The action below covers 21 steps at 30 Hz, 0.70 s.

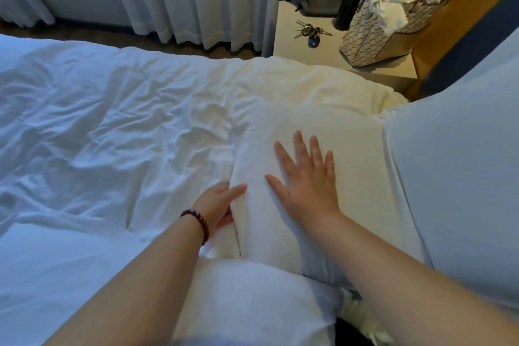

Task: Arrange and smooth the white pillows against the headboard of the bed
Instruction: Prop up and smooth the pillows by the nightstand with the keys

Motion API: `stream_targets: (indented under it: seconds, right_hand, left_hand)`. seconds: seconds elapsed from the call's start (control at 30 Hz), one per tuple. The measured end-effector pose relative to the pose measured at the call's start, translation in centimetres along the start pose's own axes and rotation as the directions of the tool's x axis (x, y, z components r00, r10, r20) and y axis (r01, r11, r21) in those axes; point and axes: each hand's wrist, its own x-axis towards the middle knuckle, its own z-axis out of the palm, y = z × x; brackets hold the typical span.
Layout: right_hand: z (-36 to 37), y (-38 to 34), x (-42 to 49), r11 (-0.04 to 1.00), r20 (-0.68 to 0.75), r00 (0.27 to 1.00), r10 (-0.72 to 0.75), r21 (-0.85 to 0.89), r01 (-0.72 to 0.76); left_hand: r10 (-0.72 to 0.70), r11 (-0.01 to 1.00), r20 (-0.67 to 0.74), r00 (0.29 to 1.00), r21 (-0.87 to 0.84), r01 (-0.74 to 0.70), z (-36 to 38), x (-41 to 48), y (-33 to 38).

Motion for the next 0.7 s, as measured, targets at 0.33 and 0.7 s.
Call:
stream_targets:
  seconds: [0.33, 0.7]
  right_hand:
    - [1.9, -1.6, -3.8, 0.973, -0.037, 0.972, 0.231, -0.014, -0.232]
    - [5.1, -6.7, -14.2, 0.867, 0.053, 0.896, 0.440, 0.233, -0.440]
  left_hand:
    - [0.026, 0.999, 0.044, 0.999, 0.028, -0.027, -4.2, -2.7, -2.9]
    - [0.017, 0.963, 0.153, 0.988, 0.262, -0.057, -6.6, -3.6, -4.9]
